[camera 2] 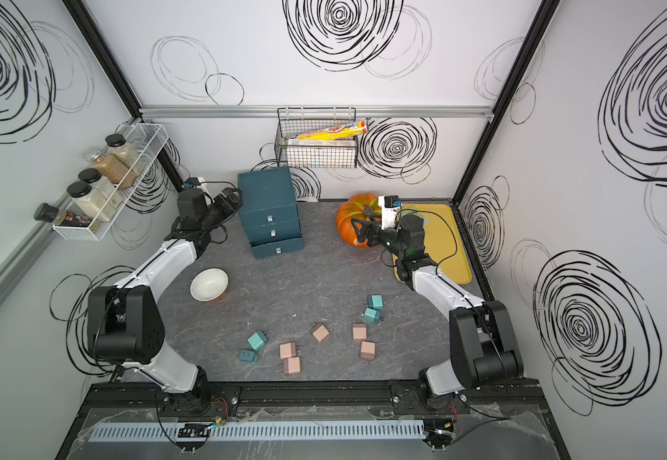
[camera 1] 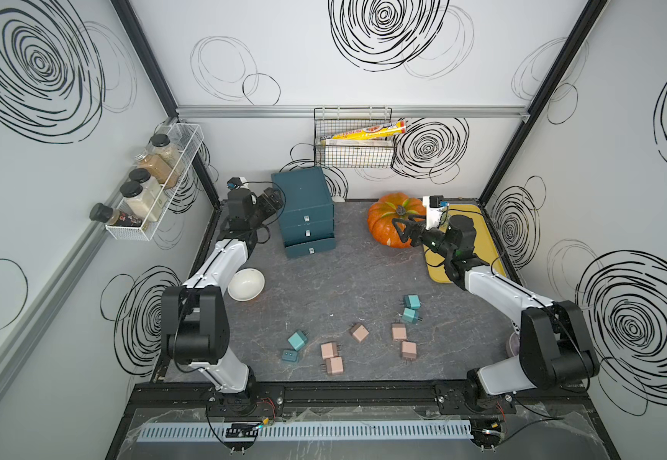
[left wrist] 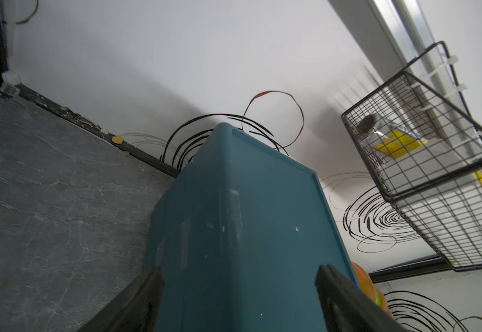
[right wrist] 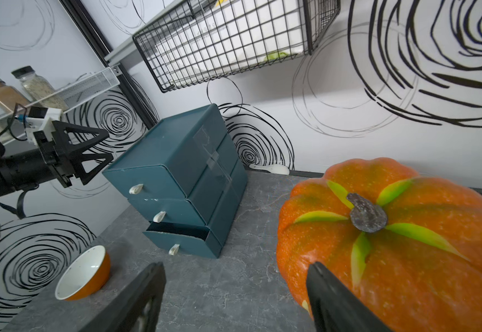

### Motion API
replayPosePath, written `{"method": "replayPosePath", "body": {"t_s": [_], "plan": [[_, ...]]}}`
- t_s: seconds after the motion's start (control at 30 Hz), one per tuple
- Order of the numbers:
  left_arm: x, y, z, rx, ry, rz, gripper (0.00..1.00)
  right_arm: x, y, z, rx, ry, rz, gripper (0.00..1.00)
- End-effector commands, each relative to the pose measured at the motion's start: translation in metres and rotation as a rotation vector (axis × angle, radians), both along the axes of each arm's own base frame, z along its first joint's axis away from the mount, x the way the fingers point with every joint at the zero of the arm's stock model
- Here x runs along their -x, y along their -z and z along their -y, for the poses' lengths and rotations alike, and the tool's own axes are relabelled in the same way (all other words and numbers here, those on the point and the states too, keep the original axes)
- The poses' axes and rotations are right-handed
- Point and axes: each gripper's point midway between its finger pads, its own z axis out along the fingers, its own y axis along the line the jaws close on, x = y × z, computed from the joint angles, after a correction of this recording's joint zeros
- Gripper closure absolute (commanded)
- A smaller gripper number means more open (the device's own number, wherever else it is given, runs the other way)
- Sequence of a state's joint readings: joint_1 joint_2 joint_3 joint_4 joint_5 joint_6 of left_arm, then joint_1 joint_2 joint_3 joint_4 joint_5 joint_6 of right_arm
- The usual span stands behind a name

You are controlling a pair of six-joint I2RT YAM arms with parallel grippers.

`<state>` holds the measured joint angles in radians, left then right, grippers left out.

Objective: Place the plugs into the drawer by color
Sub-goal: Move the storage box to the center of the board.

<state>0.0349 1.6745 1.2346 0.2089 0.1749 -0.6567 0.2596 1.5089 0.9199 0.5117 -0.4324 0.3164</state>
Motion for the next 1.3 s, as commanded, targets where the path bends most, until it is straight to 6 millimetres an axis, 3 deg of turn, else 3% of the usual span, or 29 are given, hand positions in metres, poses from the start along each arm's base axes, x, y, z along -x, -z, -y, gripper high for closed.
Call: {"method": "replayPosePath", "body": {"t_s": [0.0, 0.1, 0.3, 0.5, 0.67, 0.87, 1.07, 1.27], "plan": [[-0.007, 0.002, 0.006, 0.004, 0.045, 0.008, 0.16, -0.010, 0.009, -0.029, 0.109, -0.049, -0.028, 0.22], [-0.020, 0.012, 0.010, -0.007, 0.080, -0.030, 0.18, -0.014, 0.011, -0.042, 0.073, -0.090, -0.026, 0.23], [-0.034, 0.036, 0.017, -0.020, 0.136, -0.094, 0.39, -0.036, 0.005, -0.066, 0.033, -0.152, -0.053, 0.24], [-0.030, 0.054, 0.037, -0.036, 0.197, -0.135, 0.64, -0.046, 0.000, -0.089, -0.016, -0.195, -0.075, 0.25], [-0.015, 0.068, 0.054, -0.038, 0.228, -0.154, 0.68, -0.049, -0.009, -0.099, -0.066, -0.208, -0.089, 0.25], [-0.002, 0.084, 0.076, 0.014, 0.305, -0.193, 0.68, -0.061, -0.012, -0.136, -0.052, -0.253, -0.130, 0.20], [0.017, 0.077, 0.105, 0.023, 0.375, -0.187, 0.68, -0.065, -0.002, -0.152, -0.080, -0.289, -0.199, 0.19], [0.040, 0.072, 0.127, 0.068, 0.425, -0.189, 0.67, -0.055, 0.014, -0.156, -0.067, -0.326, -0.266, 0.21]]}}
